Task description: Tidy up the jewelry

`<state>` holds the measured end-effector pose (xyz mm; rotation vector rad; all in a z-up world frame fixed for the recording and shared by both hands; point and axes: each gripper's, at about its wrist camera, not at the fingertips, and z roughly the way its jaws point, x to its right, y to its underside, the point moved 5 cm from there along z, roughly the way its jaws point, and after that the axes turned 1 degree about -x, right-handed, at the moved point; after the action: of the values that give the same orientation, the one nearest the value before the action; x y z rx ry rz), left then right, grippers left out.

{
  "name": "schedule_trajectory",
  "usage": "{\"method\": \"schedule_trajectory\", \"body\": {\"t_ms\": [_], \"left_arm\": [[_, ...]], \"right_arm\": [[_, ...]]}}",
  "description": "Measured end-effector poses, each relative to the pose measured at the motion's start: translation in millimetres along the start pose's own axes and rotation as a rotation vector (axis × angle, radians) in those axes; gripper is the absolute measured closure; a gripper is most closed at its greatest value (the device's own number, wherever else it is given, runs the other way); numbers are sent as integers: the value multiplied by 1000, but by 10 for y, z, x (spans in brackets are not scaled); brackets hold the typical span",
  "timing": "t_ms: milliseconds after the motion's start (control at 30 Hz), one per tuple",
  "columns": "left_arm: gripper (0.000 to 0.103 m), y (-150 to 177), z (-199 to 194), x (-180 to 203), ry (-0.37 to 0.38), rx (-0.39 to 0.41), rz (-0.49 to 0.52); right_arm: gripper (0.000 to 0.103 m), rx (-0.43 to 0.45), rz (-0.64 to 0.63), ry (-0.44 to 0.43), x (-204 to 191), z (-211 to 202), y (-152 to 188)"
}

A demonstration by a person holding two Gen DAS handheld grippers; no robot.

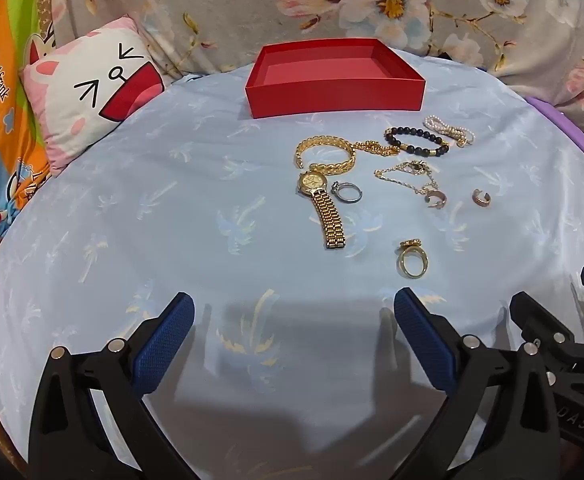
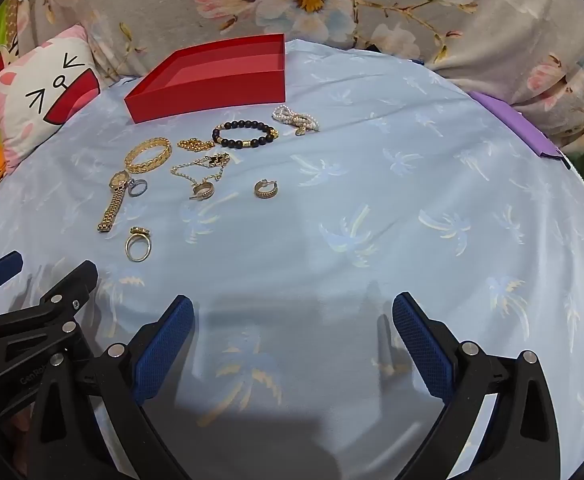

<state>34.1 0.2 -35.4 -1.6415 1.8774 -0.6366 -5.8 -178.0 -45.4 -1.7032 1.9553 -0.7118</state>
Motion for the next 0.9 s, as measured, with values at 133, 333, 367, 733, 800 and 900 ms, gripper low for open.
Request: {"method": "schedule_trajectory", "body": {"t_ms": [133, 333, 367, 733, 800, 900], "left_arm": [[6, 0, -3, 1, -5, 0, 4], [6, 0, -2, 0, -2, -1, 4], [7, 0, -4, -1, -1, -1, 4], [7, -5, -15, 9, -3, -2, 4], [7, -1, -7, 2, -2, 0, 5], [7, 0, -17, 1, -2, 0, 5]], "right_arm": [[5, 1, -3, 3, -2, -7, -1], [5, 4, -4, 5, -2, -17, -2], [5, 4, -3, 4, 2, -16, -3], [5, 6, -7, 9, 3, -18, -9], [5, 5, -7, 9, 4, -16, -10], [5, 6, -8, 9, 5, -13, -11]]}}
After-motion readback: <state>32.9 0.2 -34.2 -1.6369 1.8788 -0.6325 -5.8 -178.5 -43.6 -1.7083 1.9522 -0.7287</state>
